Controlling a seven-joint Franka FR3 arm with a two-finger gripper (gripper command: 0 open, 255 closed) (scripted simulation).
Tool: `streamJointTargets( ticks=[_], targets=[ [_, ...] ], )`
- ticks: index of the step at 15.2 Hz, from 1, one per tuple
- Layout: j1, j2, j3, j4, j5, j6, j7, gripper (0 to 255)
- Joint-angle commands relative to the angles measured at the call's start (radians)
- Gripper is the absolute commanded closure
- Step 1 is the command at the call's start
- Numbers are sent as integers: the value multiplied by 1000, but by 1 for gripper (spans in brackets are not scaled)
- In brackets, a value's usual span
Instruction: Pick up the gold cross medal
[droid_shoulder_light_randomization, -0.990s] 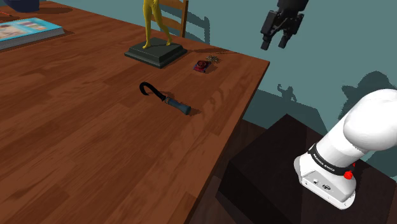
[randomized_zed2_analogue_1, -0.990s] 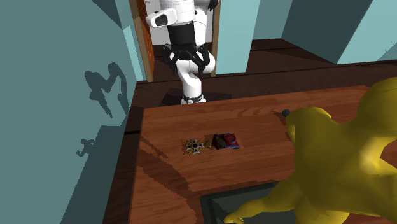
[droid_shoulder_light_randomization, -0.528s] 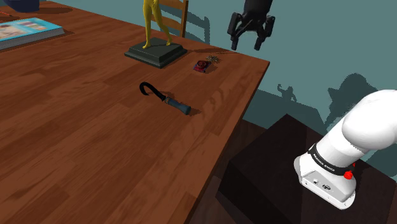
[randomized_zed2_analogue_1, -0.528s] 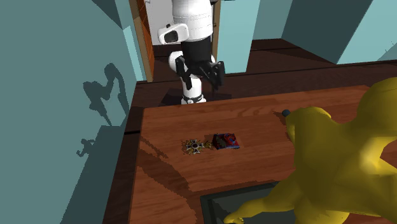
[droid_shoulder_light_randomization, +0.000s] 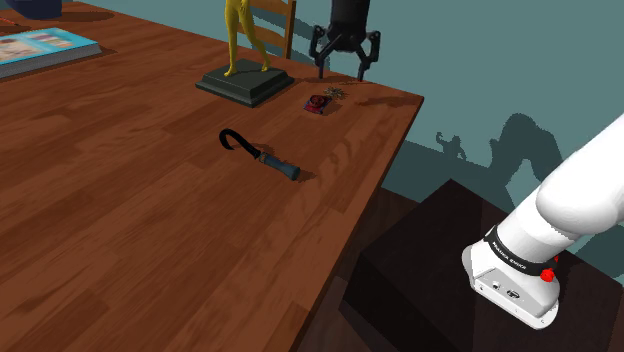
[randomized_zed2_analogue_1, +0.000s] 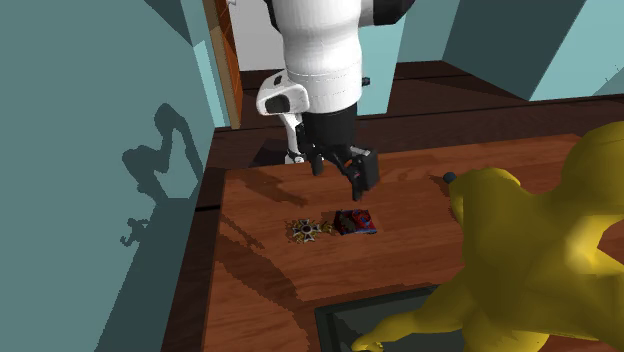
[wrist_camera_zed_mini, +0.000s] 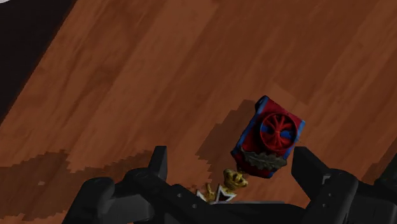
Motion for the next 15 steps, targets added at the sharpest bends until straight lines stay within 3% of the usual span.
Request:
streamJointTargets(
  ticks=[1,3,12,13,15],
  targets=[
    [5,97,16,86,-18,-1,97,0],
    [11,158,19,145,-32,-7,152,0],
    [13,166,18,52,-32,92,139,0],
    [13,166,18,54,-32,91,139,255],
    [13,167,18,55,-32,90,139,255]
  ],
)
